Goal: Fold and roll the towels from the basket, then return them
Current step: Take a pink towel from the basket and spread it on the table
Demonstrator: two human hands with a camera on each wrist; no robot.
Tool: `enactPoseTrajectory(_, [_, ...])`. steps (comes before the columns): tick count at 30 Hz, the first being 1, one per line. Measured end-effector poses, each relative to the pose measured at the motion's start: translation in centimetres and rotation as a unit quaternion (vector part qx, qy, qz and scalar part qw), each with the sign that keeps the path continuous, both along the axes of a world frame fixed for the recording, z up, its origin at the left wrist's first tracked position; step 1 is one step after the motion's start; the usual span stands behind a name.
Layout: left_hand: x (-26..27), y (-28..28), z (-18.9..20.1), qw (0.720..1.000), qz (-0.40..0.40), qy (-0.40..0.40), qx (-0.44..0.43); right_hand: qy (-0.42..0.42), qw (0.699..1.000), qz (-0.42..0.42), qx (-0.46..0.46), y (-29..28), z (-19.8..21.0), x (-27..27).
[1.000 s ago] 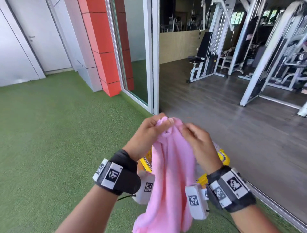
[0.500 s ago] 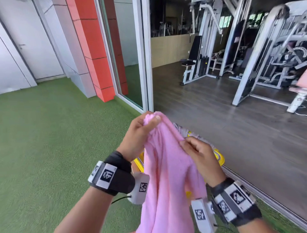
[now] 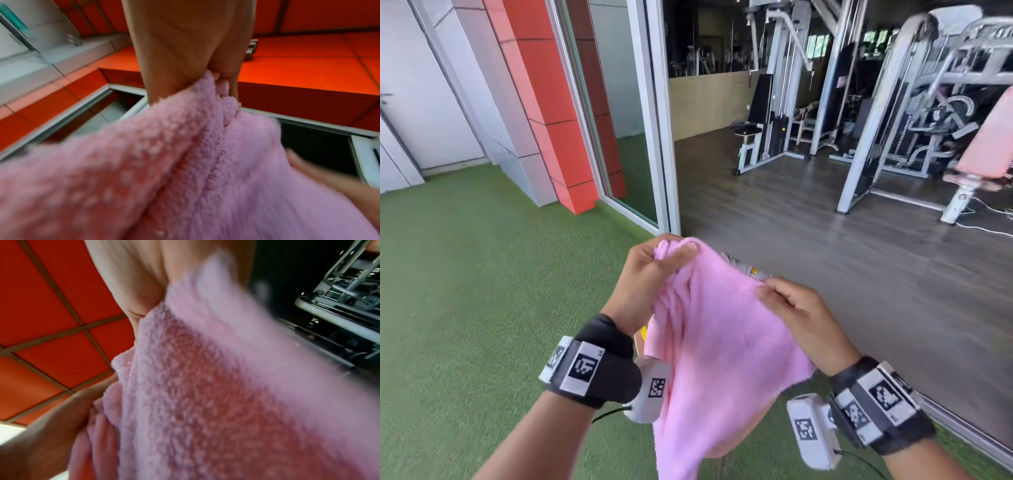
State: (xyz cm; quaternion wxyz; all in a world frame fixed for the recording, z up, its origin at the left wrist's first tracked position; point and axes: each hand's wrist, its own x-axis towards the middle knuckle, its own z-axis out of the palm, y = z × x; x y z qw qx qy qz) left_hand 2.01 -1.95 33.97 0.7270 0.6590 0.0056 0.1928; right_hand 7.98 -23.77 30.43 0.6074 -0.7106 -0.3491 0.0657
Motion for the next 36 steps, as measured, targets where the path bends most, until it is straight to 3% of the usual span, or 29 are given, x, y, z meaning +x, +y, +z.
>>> enactPoseTrajectory(3, [0.7,-2.5,-1.4,0.994,-0.051,0.038,0.088,-0.016,0.999,0.037,0.020,0.8,2.4,0.4])
enactPoseTrajectory(6, [1.5,-5.5,-2.0,0.986,-0.153,0.064,0.007,-0.014,0.998,0.048,0.030,1.0,3.4,0.8])
enactPoseTrajectory(9, [2.6,-7.4,-2.5,0.975,-0.198,0.096,-0.039,0.005,1.000,-0.010,0.023,-0.9,2.9,1.1])
enactPoseTrajectory(12, [4.3,-9.3,-3.4,0.972,-0.205,0.110,-0.019,0.033,0.998,-0.051,-0.018,-4.7,1.3,1.4])
enactPoseTrajectory(17, [7.1,-13.1,-5.0,0.977,-0.182,0.105,0.022,0.134,0.965,-0.109,-0.199,-14.2,-2.1,1.6])
enactPoseTrajectory(21, [9.0,-19.0,-6.5,0.963,-0.235,0.106,0.076,0.173,0.940,-0.191,-0.224,-21.4,-3.0,3.2])
enactPoseTrajectory(23, [9.9,-23.2,-6.7,0.961,-0.244,0.101,0.084,0.199,0.929,-0.237,-0.204,-24.6,-2.9,4.6])
enactPoseTrajectory(26, [11.7,-29.5,-6.5,0.968,-0.225,0.095,0.051,0.253,0.918,-0.292,-0.083,-28.7,-2.2,7.4])
enactPoseTrajectory(28, [12.5,-33.0,-6.2,0.971,-0.222,0.077,0.043,0.245,0.917,-0.312,-0.029,-31.4,-1.6,9.7])
enactPoseTrajectory(31, [13.2,-35.5,-7.3,0.958,-0.268,0.094,0.029,0.200,0.919,-0.340,-0.016,-34.8,-0.9,13.1])
enactPoseTrajectory(34, [12.1,-34.9,-9.6,0.951,-0.268,0.108,0.110,0.225,0.907,-0.355,-0.021,-39.0,-1.5,16.2])
enactPoseTrajectory(36, [10.7,-33.4,-13.2,0.941,-0.209,0.132,0.229,0.285,0.905,-0.314,-0.024,-41.8,-3.3,17.6])
